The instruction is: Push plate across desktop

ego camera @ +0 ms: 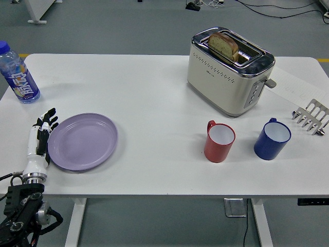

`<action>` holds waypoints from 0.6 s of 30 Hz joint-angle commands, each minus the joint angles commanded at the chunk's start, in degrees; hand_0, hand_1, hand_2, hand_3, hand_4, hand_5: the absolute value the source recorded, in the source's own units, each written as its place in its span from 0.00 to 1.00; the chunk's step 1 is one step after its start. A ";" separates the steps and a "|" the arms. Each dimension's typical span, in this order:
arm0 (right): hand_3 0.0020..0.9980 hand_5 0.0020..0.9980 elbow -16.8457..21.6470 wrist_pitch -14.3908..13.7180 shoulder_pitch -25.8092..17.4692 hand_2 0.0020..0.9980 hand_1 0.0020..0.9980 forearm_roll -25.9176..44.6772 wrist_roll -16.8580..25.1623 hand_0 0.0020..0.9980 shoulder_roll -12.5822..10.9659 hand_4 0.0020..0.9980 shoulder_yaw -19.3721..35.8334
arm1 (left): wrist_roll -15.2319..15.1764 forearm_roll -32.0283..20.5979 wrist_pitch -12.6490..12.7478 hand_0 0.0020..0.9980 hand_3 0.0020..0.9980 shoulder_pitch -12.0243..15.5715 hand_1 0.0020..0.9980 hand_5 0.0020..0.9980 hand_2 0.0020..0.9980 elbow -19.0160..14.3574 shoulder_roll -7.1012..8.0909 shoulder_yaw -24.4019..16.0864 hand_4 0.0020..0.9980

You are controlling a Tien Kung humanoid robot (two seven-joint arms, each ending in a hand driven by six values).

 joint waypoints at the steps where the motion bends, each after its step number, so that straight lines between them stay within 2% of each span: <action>1: 0.71 0.32 0.00 0.01 0.01 0.77 0.69 0.05 0.01 0.68 0.01 0.34 -0.03 | -0.04 -0.26 0.06 0.81 0.81 -0.02 0.86 1.00 0.90 -0.01 0.00 0.41 0.50; 18: 0.71 0.32 0.00 0.17 0.39 0.77 0.69 -0.36 0.09 0.68 -0.16 0.34 0.08 | -1.06 -4.95 2.03 0.81 0.80 0.06 0.86 1.00 0.90 -1.63 0.00 7.07 0.50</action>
